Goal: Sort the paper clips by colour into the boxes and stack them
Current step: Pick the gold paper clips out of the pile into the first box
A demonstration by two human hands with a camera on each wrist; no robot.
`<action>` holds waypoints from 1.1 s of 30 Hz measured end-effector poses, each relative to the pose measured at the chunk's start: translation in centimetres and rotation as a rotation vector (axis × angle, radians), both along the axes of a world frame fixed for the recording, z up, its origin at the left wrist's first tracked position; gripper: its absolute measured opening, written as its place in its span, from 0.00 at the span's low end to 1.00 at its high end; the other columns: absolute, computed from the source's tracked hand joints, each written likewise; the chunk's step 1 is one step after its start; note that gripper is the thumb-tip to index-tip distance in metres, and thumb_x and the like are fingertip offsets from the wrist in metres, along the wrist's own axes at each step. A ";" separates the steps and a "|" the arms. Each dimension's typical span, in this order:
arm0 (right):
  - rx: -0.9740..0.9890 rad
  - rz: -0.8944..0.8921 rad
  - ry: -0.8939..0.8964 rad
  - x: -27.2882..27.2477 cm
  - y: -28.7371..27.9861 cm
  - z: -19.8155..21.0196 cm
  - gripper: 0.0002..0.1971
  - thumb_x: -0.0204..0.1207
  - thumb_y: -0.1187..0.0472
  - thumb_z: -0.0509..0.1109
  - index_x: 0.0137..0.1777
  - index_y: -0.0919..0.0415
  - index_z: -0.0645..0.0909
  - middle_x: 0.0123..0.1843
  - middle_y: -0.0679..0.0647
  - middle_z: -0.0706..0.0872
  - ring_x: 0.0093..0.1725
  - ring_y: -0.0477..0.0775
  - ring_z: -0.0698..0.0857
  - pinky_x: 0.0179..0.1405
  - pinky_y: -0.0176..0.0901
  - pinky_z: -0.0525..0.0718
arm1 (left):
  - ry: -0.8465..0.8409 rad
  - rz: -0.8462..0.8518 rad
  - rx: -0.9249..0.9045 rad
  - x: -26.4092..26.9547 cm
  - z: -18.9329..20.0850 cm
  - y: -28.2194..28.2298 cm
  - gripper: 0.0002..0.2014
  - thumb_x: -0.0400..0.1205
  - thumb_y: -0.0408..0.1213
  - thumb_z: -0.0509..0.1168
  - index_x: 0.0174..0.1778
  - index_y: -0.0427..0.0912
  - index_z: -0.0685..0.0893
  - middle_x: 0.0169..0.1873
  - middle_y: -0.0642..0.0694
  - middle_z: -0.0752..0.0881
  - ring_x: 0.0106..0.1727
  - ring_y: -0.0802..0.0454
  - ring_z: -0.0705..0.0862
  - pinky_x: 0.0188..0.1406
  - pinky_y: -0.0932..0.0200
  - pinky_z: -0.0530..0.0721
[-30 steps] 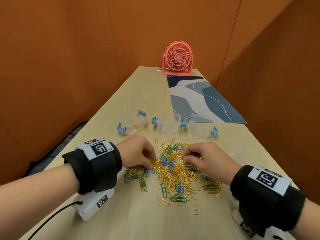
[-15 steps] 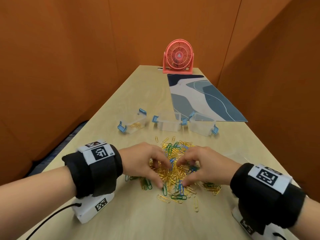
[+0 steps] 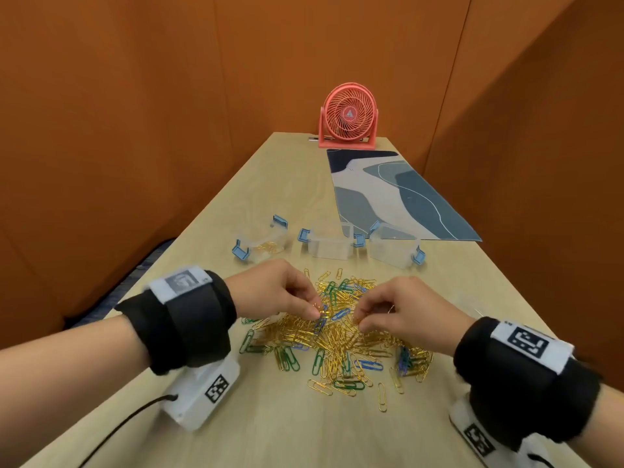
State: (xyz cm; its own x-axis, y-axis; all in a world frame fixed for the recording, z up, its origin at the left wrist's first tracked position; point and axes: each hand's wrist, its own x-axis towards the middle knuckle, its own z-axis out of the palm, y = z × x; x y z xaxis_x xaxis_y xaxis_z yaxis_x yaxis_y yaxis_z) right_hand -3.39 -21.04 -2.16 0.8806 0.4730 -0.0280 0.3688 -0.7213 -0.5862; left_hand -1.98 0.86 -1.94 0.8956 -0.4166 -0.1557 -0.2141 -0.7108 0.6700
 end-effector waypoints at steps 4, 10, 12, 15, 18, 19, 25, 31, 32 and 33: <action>0.272 -0.070 0.096 -0.1 -0.5 1.4 0.04 0.68 0.63 0.78 0.39 0.52 0.88 0.35 0.47 0.90 0.33 0.35 0.85 0.36 0.21 0.80 | 0.369 0.154 -0.329 -0.1 0.9 0.3 0.03 0.76 0.34 0.70 0.42 0.40 0.87 0.31 0.49 0.83 0.34 0.57 0.81 0.35 0.65 0.84; 0.408 -0.070 0.161 -0.2 0.3 2.1 0.04 0.68 0.66 0.77 0.43 0.59 0.88 0.30 0.48 0.88 0.28 0.37 0.83 0.28 0.27 0.79 | 0.746 0.328 -0.700 -0.6 1.2 -0.8 0.04 0.84 0.30 0.58 0.49 0.34 0.78 0.34 0.41 0.86 0.32 0.51 0.88 0.34 0.62 0.89; 0.458 -0.062 0.151 -0.3 0.6 2.2 0.04 0.68 0.66 0.77 0.43 0.60 0.88 0.32 0.50 0.88 0.30 0.39 0.84 0.31 0.28 0.81 | 0.784 0.369 -0.769 -0.7 1.0 -1.4 0.07 0.86 0.30 0.54 0.55 0.32 0.75 0.34 0.38 0.86 0.31 0.49 0.88 0.34 0.60 0.89; 0.509 -0.036 0.122 -0.5 1.4 2.4 0.05 0.68 0.67 0.76 0.43 0.61 0.88 0.32 0.49 0.87 0.30 0.39 0.83 0.33 0.28 0.81 | 0.817 0.361 -0.818 -0.9 0.8 -2.3 0.10 0.87 0.34 0.51 0.53 0.33 0.76 0.33 0.38 0.85 0.31 0.48 0.87 0.35 0.58 0.89; 0.514 -0.021 0.095 -0.5 1.9 2.4 0.05 0.70 0.67 0.75 0.42 0.56 0.88 0.31 0.45 0.88 0.29 0.34 0.82 0.32 0.25 0.79 | 0.809 0.349 -0.815 -1.1 0.8 -2.9 0.16 0.88 0.40 0.50 0.52 0.35 0.80 0.33 0.38 0.86 0.31 0.49 0.88 0.35 0.58 0.89; 0.504 -0.012 0.087 -0.5 2.0 2.4 0.06 0.71 0.67 0.75 0.43 0.55 0.88 0.32 0.44 0.88 0.31 0.33 0.83 0.33 0.23 0.79 | 0.821 0.349 -0.828 -1.1 0.9 -3.0 0.17 0.88 0.42 0.50 0.54 0.35 0.79 0.35 0.37 0.86 0.32 0.48 0.88 0.34 0.57 0.89; 0.316 0.004 -0.034 -0.7 1.4 2.2 0.07 0.73 0.57 0.73 0.50 0.52 0.87 0.43 0.46 0.90 0.41 0.35 0.84 0.40 0.19 0.77 | 0.872 0.298 -0.669 -1.4 0.8 -3.1 0.14 0.86 0.43 0.56 0.39 0.40 0.78 0.26 0.46 0.80 0.22 0.56 0.79 0.19 0.68 0.81; -0.135 -0.072 0.016 -1.1 -1.9 1.4 0.19 0.65 0.49 0.79 0.56 0.48 0.83 0.48 0.42 0.84 0.42 0.44 0.83 0.36 0.25 0.76 | 0.539 0.467 -0.463 2.5 2.5 -0.3 0.14 0.87 0.34 0.53 0.35 0.40 0.76 0.25 0.49 0.74 0.20 0.59 0.72 0.15 0.71 0.72; -0.217 -0.080 0.044 -1.1 -2.4 1.4 0.23 0.63 0.48 0.80 0.58 0.48 0.81 0.49 0.43 0.83 0.41 0.42 0.82 0.36 0.26 0.76 | 0.465 0.519 -0.476 3.3 3.2 0.1 0.14 0.87 0.33 0.52 0.36 0.39 0.76 0.27 0.48 0.74 0.22 0.58 0.73 0.15 0.70 0.74; -0.280 -0.095 0.071 -1.2 -2.9 1.4 0.27 0.61 0.46 0.81 0.61 0.48 0.80 0.51 0.44 0.82 0.40 0.40 0.79 0.37 0.28 0.75 | 0.397 0.577 -0.519 4.1 4.0 0.5 0.13 0.87 0.31 0.52 0.37 0.38 0.75 0.28 0.47 0.75 0.24 0.56 0.73 0.15 0.70 0.75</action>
